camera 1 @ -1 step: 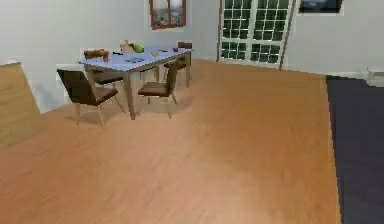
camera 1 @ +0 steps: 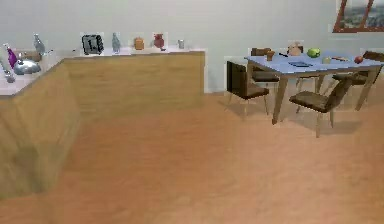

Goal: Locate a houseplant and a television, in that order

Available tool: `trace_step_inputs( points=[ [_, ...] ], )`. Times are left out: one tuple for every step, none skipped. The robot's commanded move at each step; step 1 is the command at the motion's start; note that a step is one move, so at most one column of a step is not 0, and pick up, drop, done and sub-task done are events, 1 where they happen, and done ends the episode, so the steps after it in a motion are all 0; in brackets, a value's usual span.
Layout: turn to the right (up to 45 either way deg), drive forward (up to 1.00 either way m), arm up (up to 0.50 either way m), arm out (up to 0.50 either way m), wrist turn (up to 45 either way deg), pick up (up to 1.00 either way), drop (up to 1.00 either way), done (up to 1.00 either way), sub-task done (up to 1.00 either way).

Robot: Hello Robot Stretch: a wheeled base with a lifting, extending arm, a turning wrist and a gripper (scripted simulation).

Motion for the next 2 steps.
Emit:
trace_step_inputs(
  points=[
    [-45.0,0.00,0.00,0.00,0.0,0.00,0.00,0.00,0.00],
    [-30.0,0.00,0.00,0.00,0.0,0.00,0.00,0.00,0.00]
  ],
)
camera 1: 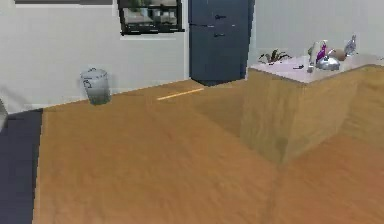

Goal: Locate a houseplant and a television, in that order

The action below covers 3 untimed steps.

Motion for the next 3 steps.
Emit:
trace_step_inputs(
  points=[
    [0.0,1.00,0.00,0.00,0.0,0.00,0.00,0.00,0.00],
    [0.0,1.00,0.00,0.00,0.0,0.00,0.00,0.00,0.00],
    [6.0,0.00,0.00,0.00,0.0,0.00,0.00,0.00,0.00]
  ],
)
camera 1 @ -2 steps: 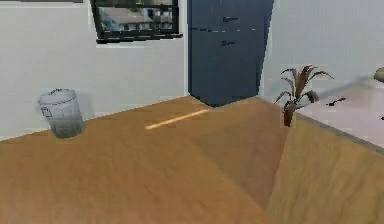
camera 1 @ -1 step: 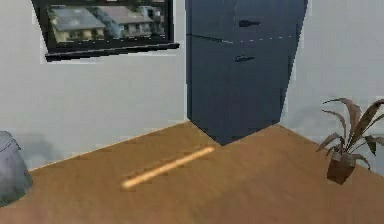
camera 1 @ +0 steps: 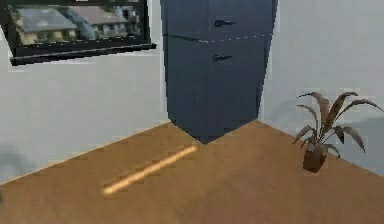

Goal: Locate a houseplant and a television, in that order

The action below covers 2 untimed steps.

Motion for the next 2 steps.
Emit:
trace_step_inputs(
  points=[
    [0.0,0.45,0.00,0.00,0.0,0.00,0.00,0.00,0.00],
    [45.0,0.00,0.00,0.00,0.0,0.00,0.00,0.00,0.00]
  ],
)
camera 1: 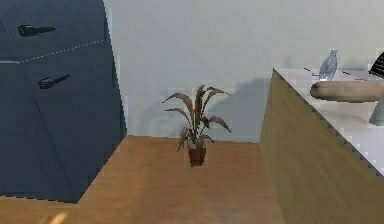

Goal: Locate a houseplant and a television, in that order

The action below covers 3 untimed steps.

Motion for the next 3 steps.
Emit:
trace_step_inputs(
  points=[
    [3.0,0.00,0.00,0.00,0.0,0.00,0.00,0.00,0.00],
    [0.0,0.70,0.00,0.00,0.0,0.00,0.00,0.00,0.00],
    [0.0,0.00,0.00,0.00,0.0,0.00,0.00,0.00,1.00]
  ],
)
